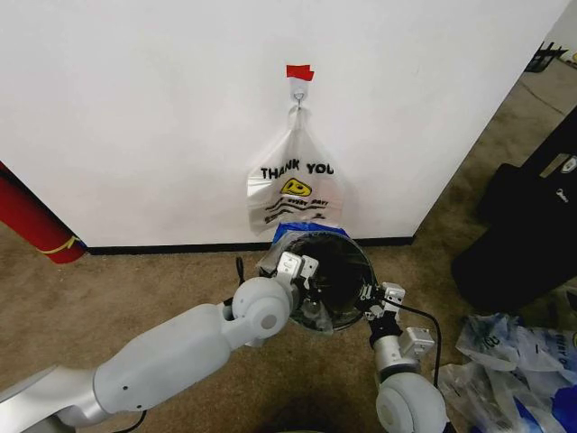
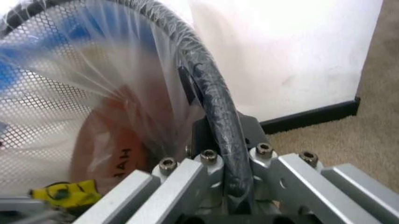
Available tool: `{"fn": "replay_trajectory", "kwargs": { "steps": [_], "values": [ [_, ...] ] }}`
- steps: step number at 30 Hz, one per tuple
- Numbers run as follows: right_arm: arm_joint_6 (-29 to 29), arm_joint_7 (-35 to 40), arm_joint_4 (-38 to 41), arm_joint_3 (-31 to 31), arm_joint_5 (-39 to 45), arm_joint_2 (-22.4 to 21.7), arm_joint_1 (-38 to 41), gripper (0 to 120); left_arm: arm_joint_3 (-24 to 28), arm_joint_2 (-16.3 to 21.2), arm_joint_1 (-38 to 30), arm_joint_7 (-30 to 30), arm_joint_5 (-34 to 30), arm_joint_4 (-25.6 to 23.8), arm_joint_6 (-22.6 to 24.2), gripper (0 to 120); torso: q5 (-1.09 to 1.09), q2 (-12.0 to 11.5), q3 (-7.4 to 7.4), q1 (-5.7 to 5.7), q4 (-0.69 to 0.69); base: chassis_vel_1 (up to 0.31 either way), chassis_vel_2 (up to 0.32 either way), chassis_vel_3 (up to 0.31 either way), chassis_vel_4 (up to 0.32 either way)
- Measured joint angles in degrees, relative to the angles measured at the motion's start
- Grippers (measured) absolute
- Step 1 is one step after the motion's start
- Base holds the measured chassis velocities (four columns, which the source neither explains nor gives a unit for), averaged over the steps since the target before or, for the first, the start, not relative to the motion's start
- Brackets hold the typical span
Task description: Pick up the garbage bag from the wall and place it over the trash bin.
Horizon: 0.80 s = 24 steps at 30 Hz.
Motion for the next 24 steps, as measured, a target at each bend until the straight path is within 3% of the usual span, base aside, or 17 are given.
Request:
{"fn": "replay_trajectory", "kwargs": {
  "steps": [11, 24],
  "values": [
    [0.58, -0.39, 0.17, -0.91, -1.15, 0.14, -0.18, 0, 1.72, -3.42, -1.19, 2.05, 5.88, 9.71, -1.86, 0, 0.00, 0.00, 0.00, 0.00, 0.01, 0.000, 0.000, 0.000, 0.000],
    [0.29, -0.31, -0.04, -1.81, -1.70, 0.63, -0.07, 0, 3.55, -6.91, -2.63, 3.40, 7.25, 15.41, -2.37, 0, 0.00, -0.01, 0.00, 0.00, 0.01, 0.000, 0.000, 0.000, 0.000]
  ]
}}
